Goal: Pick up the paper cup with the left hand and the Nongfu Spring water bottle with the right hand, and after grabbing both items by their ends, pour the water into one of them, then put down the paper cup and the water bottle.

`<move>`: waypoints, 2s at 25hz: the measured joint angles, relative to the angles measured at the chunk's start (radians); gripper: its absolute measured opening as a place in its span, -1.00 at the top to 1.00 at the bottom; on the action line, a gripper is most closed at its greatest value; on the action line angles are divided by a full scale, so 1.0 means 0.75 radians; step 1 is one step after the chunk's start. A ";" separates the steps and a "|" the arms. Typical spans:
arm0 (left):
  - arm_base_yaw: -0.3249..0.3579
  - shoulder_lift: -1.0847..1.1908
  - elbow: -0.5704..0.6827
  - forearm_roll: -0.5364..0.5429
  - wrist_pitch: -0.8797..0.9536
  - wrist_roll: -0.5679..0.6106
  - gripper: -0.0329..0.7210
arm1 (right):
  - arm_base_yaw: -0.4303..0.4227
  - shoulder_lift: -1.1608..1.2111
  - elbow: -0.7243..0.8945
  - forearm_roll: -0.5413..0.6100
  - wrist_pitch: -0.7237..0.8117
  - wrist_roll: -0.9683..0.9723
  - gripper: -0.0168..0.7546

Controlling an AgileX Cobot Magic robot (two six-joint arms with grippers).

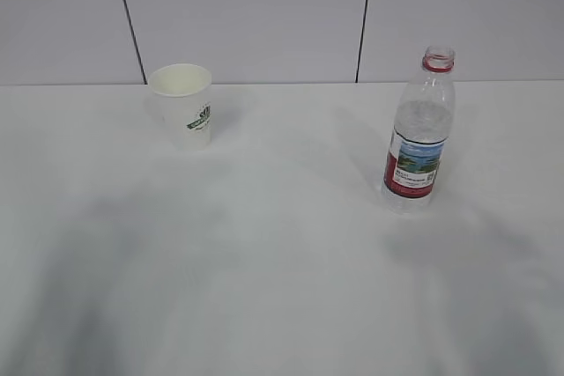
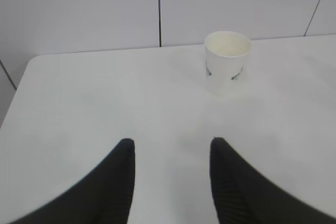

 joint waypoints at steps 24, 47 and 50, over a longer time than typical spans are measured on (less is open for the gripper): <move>0.000 0.356 0.000 0.023 -0.512 0.000 -0.28 | 0.000 0.376 0.000 0.011 -0.542 0.000 -0.56; -0.155 0.733 0.000 0.023 -0.920 0.000 -0.29 | 0.000 0.616 0.000 -0.098 -0.959 0.000 -0.56; -0.155 0.741 0.000 0.023 -0.922 0.000 -0.29 | 0.000 0.642 0.000 -0.112 -1.000 0.000 -0.56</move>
